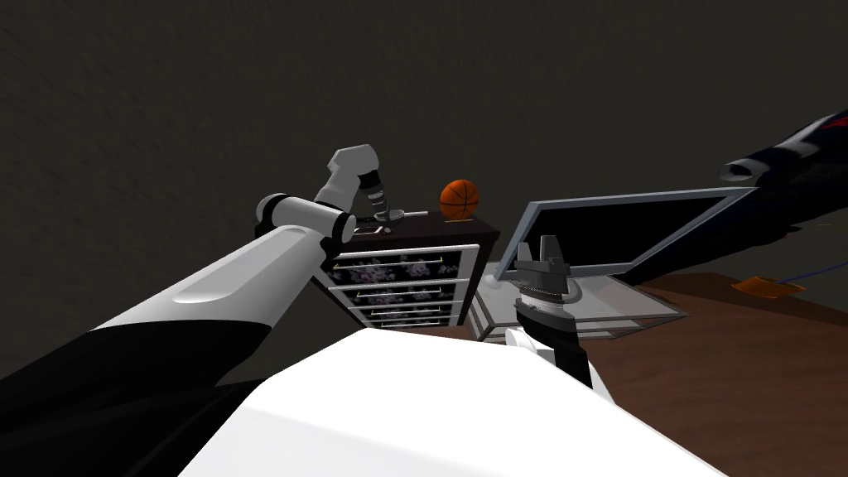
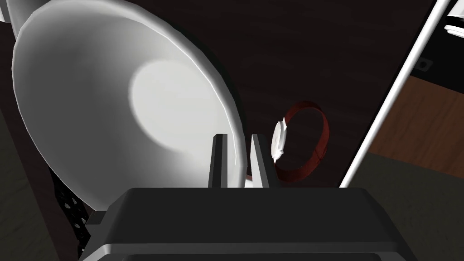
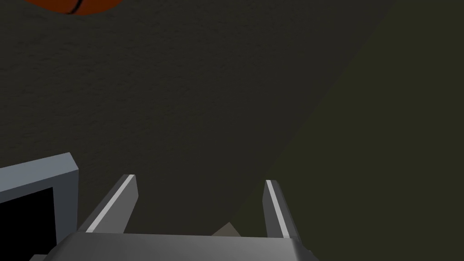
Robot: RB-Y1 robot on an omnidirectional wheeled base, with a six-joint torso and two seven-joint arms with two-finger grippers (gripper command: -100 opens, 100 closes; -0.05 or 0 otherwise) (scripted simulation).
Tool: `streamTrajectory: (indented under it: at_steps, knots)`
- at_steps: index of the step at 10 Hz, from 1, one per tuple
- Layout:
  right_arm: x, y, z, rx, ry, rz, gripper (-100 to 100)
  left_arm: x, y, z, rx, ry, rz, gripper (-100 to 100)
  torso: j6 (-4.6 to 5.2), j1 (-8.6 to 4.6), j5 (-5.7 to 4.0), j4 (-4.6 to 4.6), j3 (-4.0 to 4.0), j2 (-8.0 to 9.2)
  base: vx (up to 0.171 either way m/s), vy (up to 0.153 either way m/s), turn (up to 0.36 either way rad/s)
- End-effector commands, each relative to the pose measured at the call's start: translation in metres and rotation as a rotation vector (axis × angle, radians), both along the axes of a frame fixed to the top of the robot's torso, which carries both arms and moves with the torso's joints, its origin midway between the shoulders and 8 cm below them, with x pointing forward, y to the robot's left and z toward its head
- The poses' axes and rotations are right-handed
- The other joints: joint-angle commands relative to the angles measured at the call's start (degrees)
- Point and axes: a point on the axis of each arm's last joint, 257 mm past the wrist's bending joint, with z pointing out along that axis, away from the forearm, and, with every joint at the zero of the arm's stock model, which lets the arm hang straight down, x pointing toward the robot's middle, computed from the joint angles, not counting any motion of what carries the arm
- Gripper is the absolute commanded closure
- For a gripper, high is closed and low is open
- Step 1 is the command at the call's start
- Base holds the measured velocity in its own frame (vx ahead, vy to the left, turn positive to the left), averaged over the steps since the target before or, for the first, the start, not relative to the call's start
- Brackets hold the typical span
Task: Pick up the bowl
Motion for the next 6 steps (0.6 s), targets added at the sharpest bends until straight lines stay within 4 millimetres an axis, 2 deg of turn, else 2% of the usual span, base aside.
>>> streamTrajectory:
  at_steps: [1, 3, 4, 5, 6]
  knots:
    - [0.0, 0.0, 0.0, 0.0, 0.0, 0.0, 0, -0.002, -0.018, 0.007, -0.001, -0.001, -0.006, 100, 0.0, 0.0, 0.0, 0.0, 0.0, 0.0, 0.015, 0.076, 0.038]
    - [0.0, 0.0, 0.0, 0.0, 0.0, 0.0, 0, -0.006, -0.038, 0.014, -0.001, -0.001, -0.01, 100, -0.01, 0.36, 0.06, 0.04, 0.01, -0.02, 0.012, 0.126, 0.016]
    - [0.0, 0.0, 0.0, 0.0, 0.0, 0.0, 0, -0.006, -0.038, 0.014, -0.001, -0.001, -0.01, 100, -0.01, 0.41, 0.07, 0.05, 0.04, 0.03, -0.012, 0.078, -0.002]
    - [0.0, 0.0, 0.0, 0.0, 0.0, 0.0, 0, -0.006, -0.038, 0.014, -0.001, -0.001, -0.01, 100, -0.04, 0.33, 0.08, 0.05, 0.07, 0.09, -0.008, 0.02, 0.004]
    - [0.0, 0.0, 0.0, 0.0, 0.0, 0.0, 0, -0.008, -0.051, 0.018, 0.0, -0.001, -0.013, 100, -0.03, 0.16, 0.04, 0.07, 0.08, 0.1, -0.001, 0.035, 0.035]
